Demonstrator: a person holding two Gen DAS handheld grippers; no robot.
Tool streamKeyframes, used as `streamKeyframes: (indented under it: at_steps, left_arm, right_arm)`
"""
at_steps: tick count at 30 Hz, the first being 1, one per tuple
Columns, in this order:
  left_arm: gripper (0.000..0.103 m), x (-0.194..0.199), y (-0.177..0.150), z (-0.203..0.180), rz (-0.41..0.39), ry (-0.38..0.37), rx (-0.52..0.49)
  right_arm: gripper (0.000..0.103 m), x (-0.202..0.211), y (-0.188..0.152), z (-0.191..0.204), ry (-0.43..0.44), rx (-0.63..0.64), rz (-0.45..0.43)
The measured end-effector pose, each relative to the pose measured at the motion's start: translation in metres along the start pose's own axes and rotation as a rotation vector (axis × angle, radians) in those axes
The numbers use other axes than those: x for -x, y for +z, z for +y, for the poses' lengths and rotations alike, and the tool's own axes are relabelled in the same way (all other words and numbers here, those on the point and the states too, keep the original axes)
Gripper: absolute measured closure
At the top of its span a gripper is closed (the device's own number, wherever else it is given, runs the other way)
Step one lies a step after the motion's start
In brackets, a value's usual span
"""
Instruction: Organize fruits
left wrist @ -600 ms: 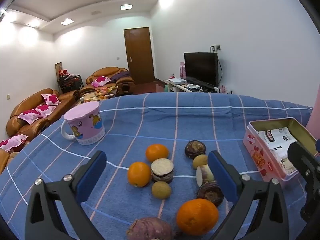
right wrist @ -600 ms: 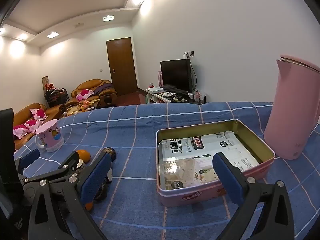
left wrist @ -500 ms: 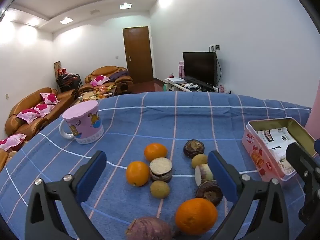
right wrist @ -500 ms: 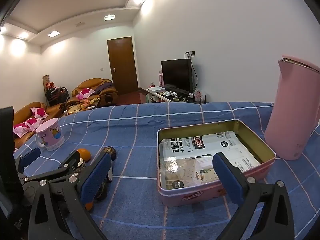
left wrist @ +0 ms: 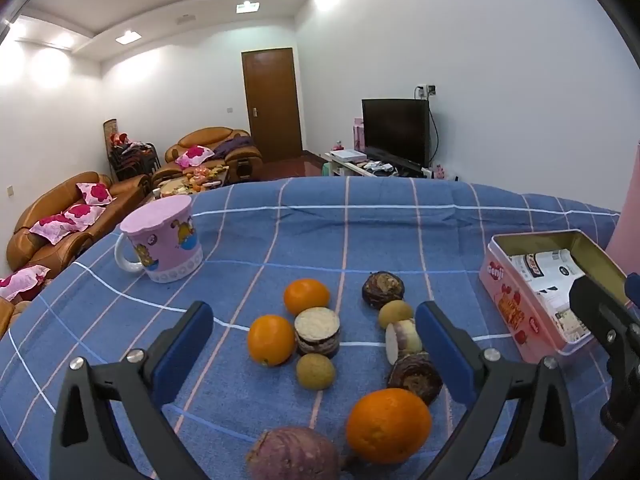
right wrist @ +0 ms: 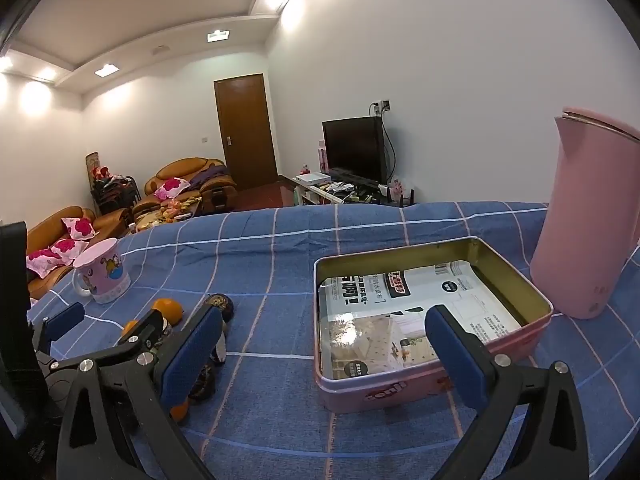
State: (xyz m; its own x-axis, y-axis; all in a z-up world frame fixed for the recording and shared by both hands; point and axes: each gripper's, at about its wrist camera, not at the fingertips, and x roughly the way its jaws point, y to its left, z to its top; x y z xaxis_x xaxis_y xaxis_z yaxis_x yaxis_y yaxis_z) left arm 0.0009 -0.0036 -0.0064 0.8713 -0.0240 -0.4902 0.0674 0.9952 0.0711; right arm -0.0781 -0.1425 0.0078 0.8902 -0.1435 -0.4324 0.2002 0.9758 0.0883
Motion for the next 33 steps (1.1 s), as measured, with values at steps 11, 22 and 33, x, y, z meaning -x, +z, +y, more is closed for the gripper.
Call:
streamKeyframes:
  at_steps: [11,22,33]
  left_arm:
    - [0.0,0.0027,0.0005,-0.0007,0.003,-0.002,0.001]
    - [0.0,0.0018,-0.0001,0.0005,0.005,-0.005,0.001]
    - [0.0,0.0013,0.0001,-0.0004,0.006,-0.005,0.0]
  right_arm:
    - [0.001,-0.0005,-0.0002,-0.0003,0.0,-0.002,0.004]
    - [0.001,-0.0003,0.0002,-0.0004,0.001,0.0,0.003]
    - [0.001,-0.0002,0.0007,-0.0004,0.002,0.0,0.001]
